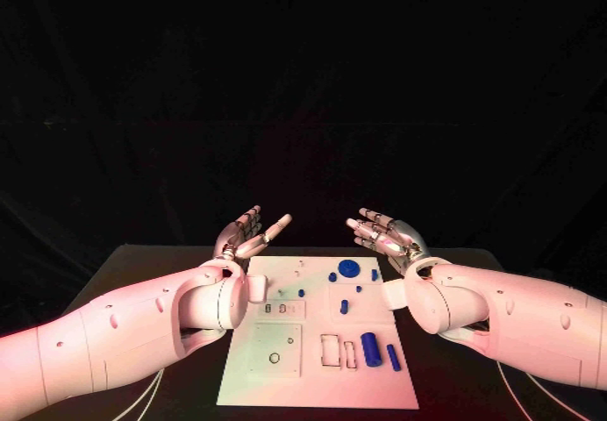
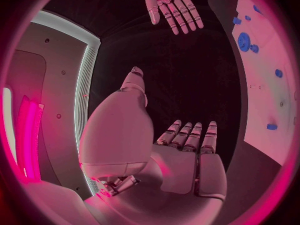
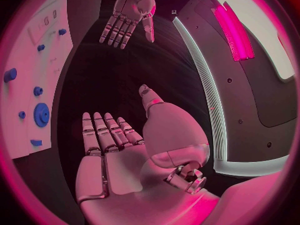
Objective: Assemble the parts on the task board
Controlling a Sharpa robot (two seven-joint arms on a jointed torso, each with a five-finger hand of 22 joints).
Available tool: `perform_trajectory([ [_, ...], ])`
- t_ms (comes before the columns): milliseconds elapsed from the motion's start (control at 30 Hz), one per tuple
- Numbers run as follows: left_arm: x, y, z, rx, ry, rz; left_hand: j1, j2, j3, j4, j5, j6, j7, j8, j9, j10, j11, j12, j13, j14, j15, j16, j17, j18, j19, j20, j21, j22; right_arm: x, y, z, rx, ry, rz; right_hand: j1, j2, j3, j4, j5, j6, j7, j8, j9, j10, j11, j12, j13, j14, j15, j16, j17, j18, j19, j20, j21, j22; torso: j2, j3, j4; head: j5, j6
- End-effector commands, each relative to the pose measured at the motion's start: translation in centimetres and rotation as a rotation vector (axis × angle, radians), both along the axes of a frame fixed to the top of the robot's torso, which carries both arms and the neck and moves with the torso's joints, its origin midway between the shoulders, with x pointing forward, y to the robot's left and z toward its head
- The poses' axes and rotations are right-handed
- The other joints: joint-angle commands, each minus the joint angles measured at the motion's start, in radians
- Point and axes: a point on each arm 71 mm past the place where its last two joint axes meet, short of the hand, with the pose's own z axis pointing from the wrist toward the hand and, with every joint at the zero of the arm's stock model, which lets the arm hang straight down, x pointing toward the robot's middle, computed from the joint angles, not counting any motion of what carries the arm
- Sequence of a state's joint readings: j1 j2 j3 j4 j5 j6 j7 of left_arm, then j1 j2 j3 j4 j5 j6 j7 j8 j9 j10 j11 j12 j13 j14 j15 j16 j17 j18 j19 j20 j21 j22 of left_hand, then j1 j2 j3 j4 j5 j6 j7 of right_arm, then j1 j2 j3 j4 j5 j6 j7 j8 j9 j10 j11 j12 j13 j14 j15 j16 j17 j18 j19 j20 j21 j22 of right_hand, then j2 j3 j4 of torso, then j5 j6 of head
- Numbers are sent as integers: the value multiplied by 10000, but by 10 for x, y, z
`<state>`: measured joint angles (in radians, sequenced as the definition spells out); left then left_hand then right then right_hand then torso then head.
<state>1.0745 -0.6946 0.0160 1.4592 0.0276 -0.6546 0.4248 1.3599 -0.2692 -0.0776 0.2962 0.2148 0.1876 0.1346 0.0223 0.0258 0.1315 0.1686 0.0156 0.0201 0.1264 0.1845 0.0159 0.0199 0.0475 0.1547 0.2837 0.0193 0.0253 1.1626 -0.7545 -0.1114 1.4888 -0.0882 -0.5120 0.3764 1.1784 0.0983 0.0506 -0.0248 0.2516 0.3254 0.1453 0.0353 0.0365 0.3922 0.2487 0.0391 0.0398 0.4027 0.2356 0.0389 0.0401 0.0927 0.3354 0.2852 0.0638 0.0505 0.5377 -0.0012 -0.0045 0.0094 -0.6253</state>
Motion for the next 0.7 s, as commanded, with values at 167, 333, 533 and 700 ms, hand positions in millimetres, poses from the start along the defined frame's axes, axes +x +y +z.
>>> perform_trajectory([
  [167,0,-4,0,-245,136,-384,394,422,408,44,-89,989,1021,259,146,944,377,271,147,988,192,278,158,282,377,106,209,98,-1,12,-2,-343,489,2137,1313,-39,321,-944,-36,3542,1185,511,259,4482,-226,515,253,4428,-308,518,247,593,2336,57,948,387,0,1,-2,1,0],
  [333,0,21,5,-113,-308,-191,666,1377,1231,-1,-290,3798,1198,943,471,3899,690,919,402,3967,407,991,450,419,2971,108,1155,577,13,-11,10,-2234,-1849,1491,1416,-50,587,-1172,-6,4989,1022,572,283,5294,-429,509,232,5201,-528,513,237,818,3501,54,1379,521,104,-15,-25,-68,-207],
  [533,-3,28,9,-134,-437,-236,859,1882,1404,-81,-382,6296,1032,1407,597,6908,455,1504,502,6970,35,1631,686,784,5279,71,2095,901,15,-14,16,-2757,-2244,1569,1352,-151,1009,-1371,60,5841,939,433,287,5878,-544,362,225,5858,-689,416,235,905,3947,10,1591,520,225,-36,-29,-107,-226],
  [700,-7,29,15,-186,-473,-530,945,2077,1338,-128,-401,7010,883,1519,566,7961,150,1718,571,8096,-308,1893,884,1206,6026,51,2487,996,19,-18,22,-3551,-2694,1801,1355,-348,1392,-1605,-46,6323,816,450,305,6488,-737,371,240,6692,-932,564,281,936,4576,-197,1947,620,359,-36,-9,-122,-231],
])
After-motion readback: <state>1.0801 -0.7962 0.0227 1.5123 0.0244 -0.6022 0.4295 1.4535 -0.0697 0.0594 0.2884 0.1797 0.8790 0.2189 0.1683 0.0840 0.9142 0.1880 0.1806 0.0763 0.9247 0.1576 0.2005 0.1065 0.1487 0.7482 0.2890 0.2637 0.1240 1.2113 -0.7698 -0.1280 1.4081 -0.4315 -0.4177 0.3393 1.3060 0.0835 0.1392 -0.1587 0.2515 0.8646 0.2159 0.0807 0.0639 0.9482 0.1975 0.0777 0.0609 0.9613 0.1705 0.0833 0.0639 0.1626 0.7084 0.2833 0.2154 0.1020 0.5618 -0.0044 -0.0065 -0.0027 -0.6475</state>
